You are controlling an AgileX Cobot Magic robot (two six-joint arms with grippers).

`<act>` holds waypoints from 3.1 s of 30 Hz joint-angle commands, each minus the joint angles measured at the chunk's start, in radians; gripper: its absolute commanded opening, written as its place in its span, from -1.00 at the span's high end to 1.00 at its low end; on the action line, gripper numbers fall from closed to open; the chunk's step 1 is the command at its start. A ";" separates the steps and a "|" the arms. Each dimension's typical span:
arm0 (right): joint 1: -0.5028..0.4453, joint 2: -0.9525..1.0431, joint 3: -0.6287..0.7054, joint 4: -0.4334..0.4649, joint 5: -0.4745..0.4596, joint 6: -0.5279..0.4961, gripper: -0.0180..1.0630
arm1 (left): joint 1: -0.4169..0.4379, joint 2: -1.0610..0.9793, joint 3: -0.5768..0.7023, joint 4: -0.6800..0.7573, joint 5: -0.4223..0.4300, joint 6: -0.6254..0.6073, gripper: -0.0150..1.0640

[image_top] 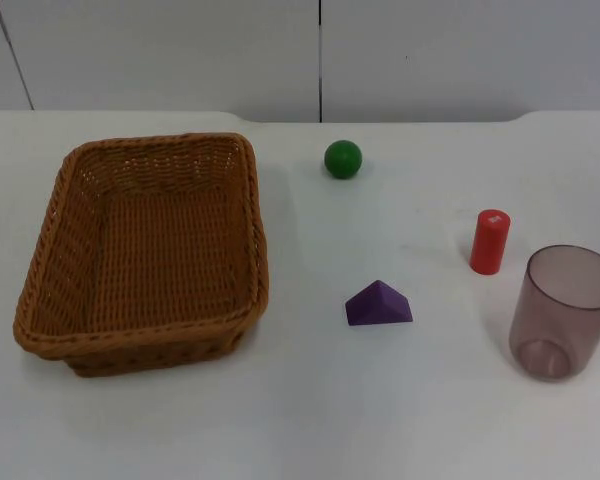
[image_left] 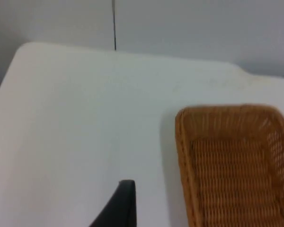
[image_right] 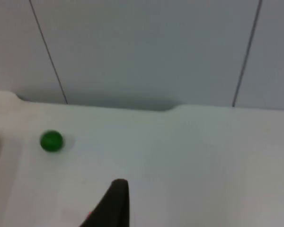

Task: Pick up the basket with the left hand and place the triangular block into the basket with the right hand.

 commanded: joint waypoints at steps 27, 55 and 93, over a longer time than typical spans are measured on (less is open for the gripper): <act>-0.002 0.052 -0.058 0.063 0.084 -0.134 -0.98 | -0.005 0.657 -0.090 -0.262 -0.191 0.147 -0.97; -0.002 0.052 -0.058 0.087 0.093 -0.164 -0.98 | -0.005 1.156 -0.282 -0.392 -0.094 0.270 -0.97; -0.002 0.052 -0.058 0.087 0.108 -0.225 -0.98 | -0.005 0.799 -0.122 -0.447 0.125 0.323 0.96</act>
